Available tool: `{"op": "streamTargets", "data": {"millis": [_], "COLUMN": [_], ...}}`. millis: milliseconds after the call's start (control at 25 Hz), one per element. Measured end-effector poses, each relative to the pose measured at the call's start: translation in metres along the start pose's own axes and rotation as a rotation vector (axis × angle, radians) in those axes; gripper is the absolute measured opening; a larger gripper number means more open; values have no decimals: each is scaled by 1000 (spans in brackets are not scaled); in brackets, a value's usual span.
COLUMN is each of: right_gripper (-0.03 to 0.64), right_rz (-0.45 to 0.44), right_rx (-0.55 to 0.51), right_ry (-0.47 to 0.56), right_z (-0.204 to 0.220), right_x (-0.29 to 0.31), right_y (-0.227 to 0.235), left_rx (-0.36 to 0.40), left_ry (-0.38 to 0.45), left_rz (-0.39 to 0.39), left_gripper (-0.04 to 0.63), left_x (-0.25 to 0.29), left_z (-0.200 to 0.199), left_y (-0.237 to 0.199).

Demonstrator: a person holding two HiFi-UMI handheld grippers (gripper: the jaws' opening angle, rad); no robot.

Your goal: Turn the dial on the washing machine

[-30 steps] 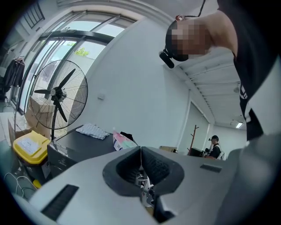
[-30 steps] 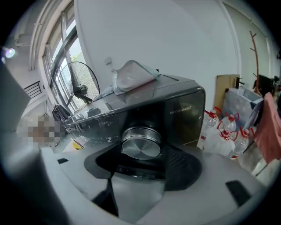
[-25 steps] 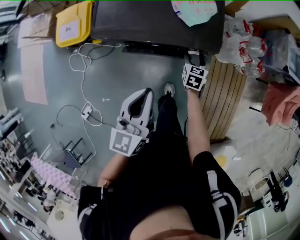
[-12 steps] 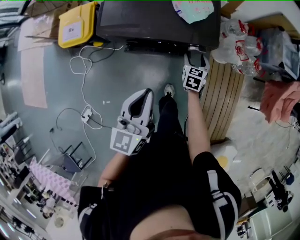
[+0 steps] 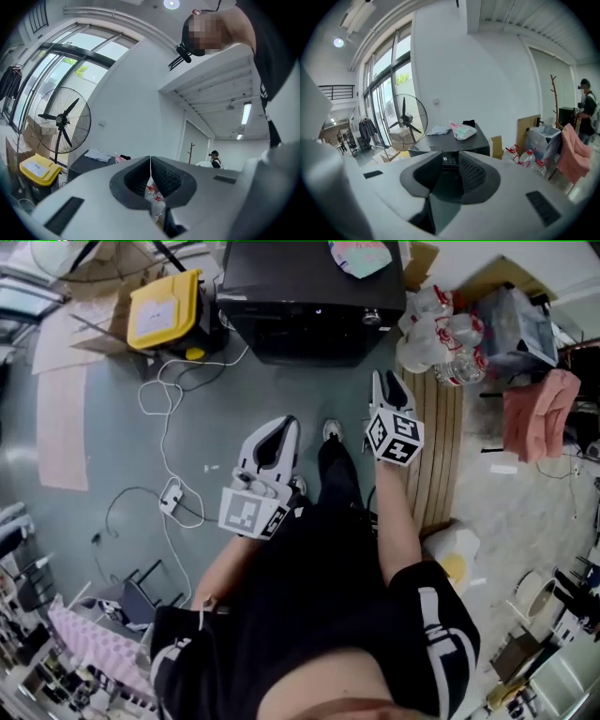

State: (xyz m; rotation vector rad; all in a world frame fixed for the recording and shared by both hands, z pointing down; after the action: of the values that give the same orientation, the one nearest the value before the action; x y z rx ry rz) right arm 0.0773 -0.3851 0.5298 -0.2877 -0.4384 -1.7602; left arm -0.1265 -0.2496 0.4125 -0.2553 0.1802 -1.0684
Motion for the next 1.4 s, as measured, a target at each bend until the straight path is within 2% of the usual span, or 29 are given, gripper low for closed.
{"op": "streamTargets", "data": {"millis": [240, 400, 520, 760, 1120, 1400], "right_gripper": [72, 46, 26, 26, 26, 26], "right_rz": [-110, -133, -139, -149, -170, -161], "right_rx": [27, 36, 22, -8, -11, -14], "right_ry": [105, 172, 204, 198, 183, 175], "right_z": [-9, -27, -23, -9, -9, -10], "right_x": [-199, -270, -309, -338, -343, -340], "right_y": [-45, -70, -64, -52, -36, -30], "left_rx": [23, 16, 28, 35, 32, 36], "left_ry": [12, 39, 51, 54, 48, 42], "left_rz": [32, 22, 27, 35, 11, 25], "left_gripper": [25, 25, 25, 25, 25, 25], "left_x": [-114, -148, -160, -164, -153, -146], "left_z": [-22, -43, -43, -37, -31, -31], "left_y": [77, 95, 123, 154, 167, 174]}}
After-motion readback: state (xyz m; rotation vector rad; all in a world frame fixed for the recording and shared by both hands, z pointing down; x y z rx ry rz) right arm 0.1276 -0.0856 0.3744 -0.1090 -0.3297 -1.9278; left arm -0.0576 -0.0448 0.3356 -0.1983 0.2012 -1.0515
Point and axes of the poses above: the fingertips, and each gripper's own axes: x forward along the fingers, y to its right, z out of its underside, the point moved 3 cm from there along -x, backward along the fingers, and after that the axes turned 3 degrees about z, right-handed, at the moved point
